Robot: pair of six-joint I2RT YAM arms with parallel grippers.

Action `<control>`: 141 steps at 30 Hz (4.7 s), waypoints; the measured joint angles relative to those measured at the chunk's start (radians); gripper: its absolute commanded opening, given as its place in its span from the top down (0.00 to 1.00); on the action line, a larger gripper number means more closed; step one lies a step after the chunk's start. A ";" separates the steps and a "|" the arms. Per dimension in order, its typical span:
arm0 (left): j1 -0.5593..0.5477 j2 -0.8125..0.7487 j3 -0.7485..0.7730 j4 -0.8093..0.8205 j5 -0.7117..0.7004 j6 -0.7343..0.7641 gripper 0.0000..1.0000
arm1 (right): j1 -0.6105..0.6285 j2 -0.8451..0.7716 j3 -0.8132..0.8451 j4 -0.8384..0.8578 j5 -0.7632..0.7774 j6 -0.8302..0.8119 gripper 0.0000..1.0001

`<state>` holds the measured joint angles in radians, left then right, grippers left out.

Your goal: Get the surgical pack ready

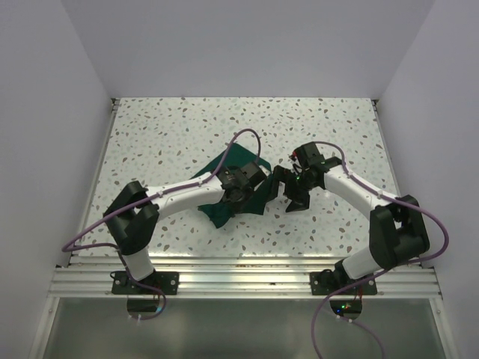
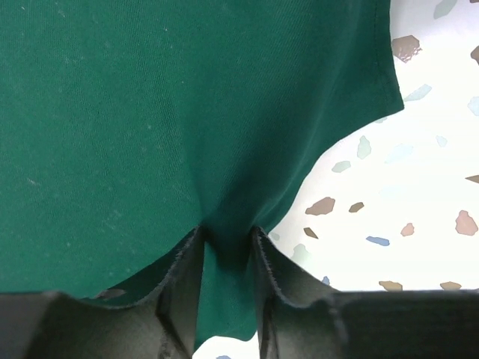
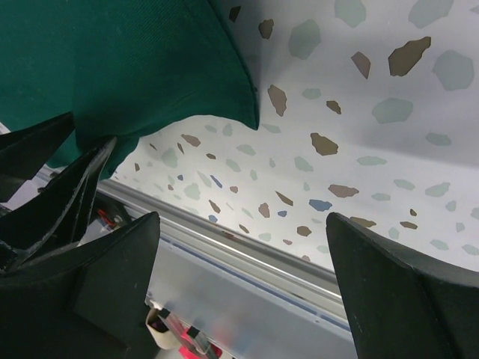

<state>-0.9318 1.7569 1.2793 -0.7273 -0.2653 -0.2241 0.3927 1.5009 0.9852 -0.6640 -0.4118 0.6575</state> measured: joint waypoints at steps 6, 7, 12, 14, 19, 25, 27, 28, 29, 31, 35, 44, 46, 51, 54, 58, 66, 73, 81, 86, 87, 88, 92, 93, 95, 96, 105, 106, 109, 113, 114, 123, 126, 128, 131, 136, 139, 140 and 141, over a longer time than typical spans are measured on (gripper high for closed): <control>0.000 -0.003 0.000 0.000 0.000 -0.001 0.72 | 0.000 0.000 0.000 0.000 0.000 0.000 0.04; 0.000 -0.004 0.000 -0.001 0.000 -0.001 0.73 | 0.000 0.000 0.000 0.000 0.000 0.000 0.04; 0.000 -0.026 -0.002 -0.004 -0.001 -0.003 0.91 | 0.000 0.000 0.000 0.000 -0.001 0.000 0.04; 0.000 -0.029 -0.002 -0.005 -0.001 -0.002 0.94 | 0.000 0.000 0.000 0.000 -0.002 0.000 0.04; 0.000 -0.029 0.002 -0.011 0.000 -0.002 1.00 | 0.003 0.009 0.000 0.007 -0.006 0.005 0.04; 0.000 -0.029 0.029 -0.045 0.000 0.000 1.00 | 0.008 0.033 -0.010 0.078 -0.052 0.061 0.20; 0.000 -0.029 0.036 -0.053 0.004 0.001 1.00 | 0.008 0.033 -0.037 0.147 -0.080 0.119 0.32; 0.001 -0.029 0.039 -0.058 0.008 0.002 1.00 | 0.009 0.034 -0.054 0.185 -0.091 0.154 0.36; 0.001 -0.029 0.043 -0.062 0.011 0.004 1.00 | 0.009 0.037 -0.070 0.222 -0.104 0.190 0.45; 0.002 -0.029 0.050 -0.069 0.018 0.008 1.00 | 0.013 0.049 -0.086 0.282 -0.114 0.253 0.53; 0.002 -0.029 0.065 -0.082 0.029 0.012 1.00 | 0.020 0.085 -0.089 0.407 -0.123 0.365 0.75; 0.002 -0.029 0.077 -0.091 0.045 0.037 1.00 | 0.053 0.155 -0.100 0.627 -0.126 0.549 0.88; 0.003 -0.029 0.079 -0.095 0.047 0.040 1.00 | 0.065 0.173 -0.108 0.668 -0.123 0.577 0.92; 0.007 -0.029 0.100 -0.113 0.053 0.054 1.00 | 0.101 0.227 -0.118 0.760 -0.104 0.632 0.98; 0.009 -0.029 0.118 -0.134 0.053 0.060 1.00 | 0.113 0.232 -0.118 0.779 -0.095 0.645 0.99; 0.010 -0.028 0.133 -0.146 0.058 0.064 1.00 | 0.121 0.231 -0.118 0.787 -0.082 0.639 1.00; 0.009 -0.019 0.150 -0.158 0.079 0.071 1.00 | 0.125 0.169 -0.082 0.613 -0.045 0.502 0.99; 0.008 -0.019 0.155 -0.156 0.093 0.071 1.00 | 0.132 0.068 -0.082 0.487 -0.043 0.415 0.99; 0.008 -0.019 0.163 -0.154 0.103 0.071 1.00 | 0.133 0.073 -0.105 0.500 -0.047 0.409 0.99; 0.008 -0.020 0.169 -0.153 0.114 0.071 1.00 | 0.133 0.119 -0.112 0.579 -0.049 0.427 1.00; 0.009 -0.019 0.170 -0.153 0.117 0.071 1.00 | 0.133 0.132 -0.115 0.606 -0.051 0.435 1.00; 0.009 -0.020 0.170 -0.152 0.121 0.072 1.00 | 0.133 0.145 -0.118 0.634 -0.054 0.444 1.00; 0.009 -0.019 0.170 -0.151 0.125 0.079 1.00 | 0.133 0.184 -0.121 0.723 -0.073 0.481 1.00; 0.009 -0.019 0.170 -0.150 0.127 0.080 1.00 | 0.133 0.191 -0.121 0.745 -0.076 0.491 1.00; 0.009 -0.020 0.170 -0.150 0.129 0.086 1.00 | 0.134 0.199 -0.121 0.785 -0.079 0.508 1.00; 0.009 -0.020 0.170 -0.149 0.129 0.087 1.00 | 0.136 0.201 -0.121 0.800 -0.079 0.515 1.00; 0.013 -0.020 0.170 -0.141 0.132 0.089 1.00 | 0.144 0.301 -0.137 0.999 -0.085 0.602 1.00; 0.013 -0.020 0.170 -0.140 0.134 0.089 1.00 | 0.144 0.312 -0.143 1.024 -0.085 0.609 1.00; 0.013 -0.020 0.170 -0.132 0.137 0.089 1.00 | 0.144 0.350 -0.159 1.108 -0.082 0.624 0.99; 0.013 -0.020 0.170 -0.124 0.142 0.089 1.00 | 0.144 0.364 -0.155 1.139 -0.078 0.612 0.98; 0.013 -0.020 0.169 -0.122 0.143 0.089 1.00 | 0.144 0.364 -0.146 1.113 -0.076 0.596 0.97; 0.014 -0.020 0.100 -0.056 0.183 0.087 0.82 | 0.113 0.277 0.020 0.603 0.014 0.333 0.93; 0.013 -0.020 0.074 -0.039 0.206 0.088 0.69 | 0.064 0.222 0.030 0.502 0.014 0.271 0.92; 0.013 -0.020 0.068 -0.038 0.217 0.086 0.57 | 0.029 0.188 0.030 0.448 0.006 0.240 0.92; 0.012 -0.022 0.066 -0.038 0.245 0.084 0.46 | -0.021 0.139 0.030 0.379 -0.007 0.195 0.89; 0.008 -0.047 0.067 -0.042 0.278 0.075 0.46 | -0.064 0.102 0.043 0.300 -0.035 0.121 0.75; 0.016 -0.077 0.077 -0.044 0.301 0.060 0.43 | -0.066 0.104 0.080 0.282 -0.068 0.091 0.52; 0.024 -0.085 0.085 -0.044 0.311 0.057 0.43 | -0.067 0.109 0.097 0.282 -0.087 0.087 0.41; 0.036 -0.090 0.097 -0.043 0.317 0.051 0.41 | -0.067 0.117 0.116 0.283 -0.104 0.085 0.37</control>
<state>-0.8959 1.6665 1.3762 -0.7708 0.0517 -0.1734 0.3260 1.6184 1.1011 -0.3809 -0.5156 0.7429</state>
